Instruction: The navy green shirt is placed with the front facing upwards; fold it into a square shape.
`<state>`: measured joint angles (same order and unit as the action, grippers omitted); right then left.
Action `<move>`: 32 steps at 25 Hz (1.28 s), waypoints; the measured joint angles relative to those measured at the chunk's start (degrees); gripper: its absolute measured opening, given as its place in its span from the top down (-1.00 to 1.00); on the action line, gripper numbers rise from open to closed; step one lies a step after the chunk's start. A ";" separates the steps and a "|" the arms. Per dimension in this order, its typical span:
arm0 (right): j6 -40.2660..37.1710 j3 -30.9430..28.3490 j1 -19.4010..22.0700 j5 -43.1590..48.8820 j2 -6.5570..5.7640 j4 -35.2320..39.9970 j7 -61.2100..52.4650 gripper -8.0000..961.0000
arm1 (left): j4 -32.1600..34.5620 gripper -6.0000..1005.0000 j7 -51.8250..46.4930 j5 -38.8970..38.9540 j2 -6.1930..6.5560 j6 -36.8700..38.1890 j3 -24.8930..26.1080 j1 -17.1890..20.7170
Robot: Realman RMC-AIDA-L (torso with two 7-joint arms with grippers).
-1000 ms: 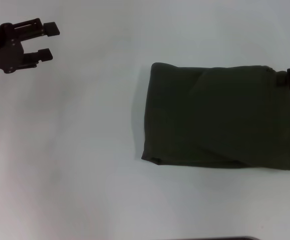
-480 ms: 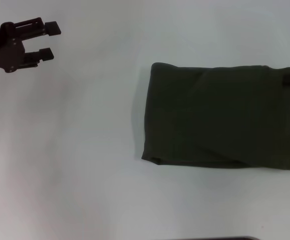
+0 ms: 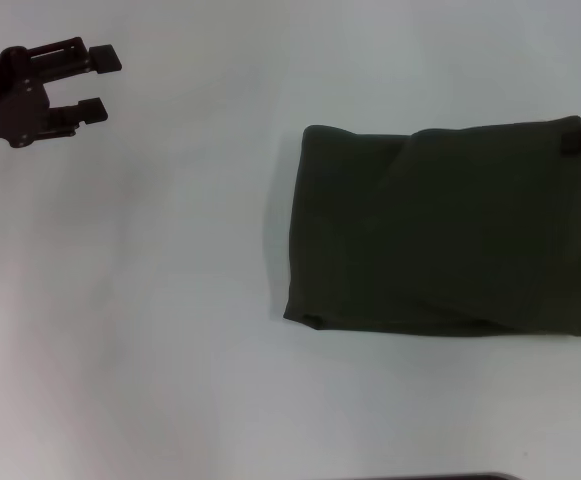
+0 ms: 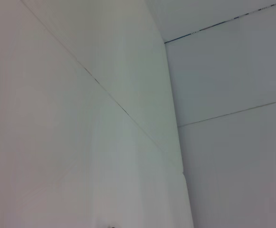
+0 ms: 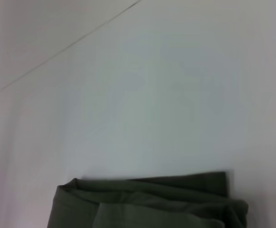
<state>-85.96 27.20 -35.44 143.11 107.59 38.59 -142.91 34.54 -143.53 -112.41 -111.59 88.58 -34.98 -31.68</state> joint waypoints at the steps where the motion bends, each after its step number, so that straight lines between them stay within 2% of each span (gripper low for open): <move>1: 0.07 0.01 -0.21 0.03 0.00 0.02 0.00 0.89 | 0.00 -0.64 0.00 0.00 -0.02 0.01 0.03 0.02; 13: 3.72 0.22 -1.36 1.95 -0.24 -0.19 0.01 0.88 | 0.00 -0.64 -0.10 0.35 -0.02 0.09 0.10 0.04; 20: 5.84 1.19 -2.01 2.00 0.54 -0.78 0.09 0.88 | 0.00 -0.64 -0.19 0.38 -0.01 0.10 0.20 0.04; 32: 7.83 2.32 -2.22 2.00 0.29 -0.80 -2.02 0.69 | 0.00 -0.64 0.03 0.45 -0.01 0.03 0.27 0.11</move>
<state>-78.13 29.52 -37.65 145.10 107.89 37.79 -144.93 34.54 -143.49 -111.96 -111.60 88.61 -34.71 -31.56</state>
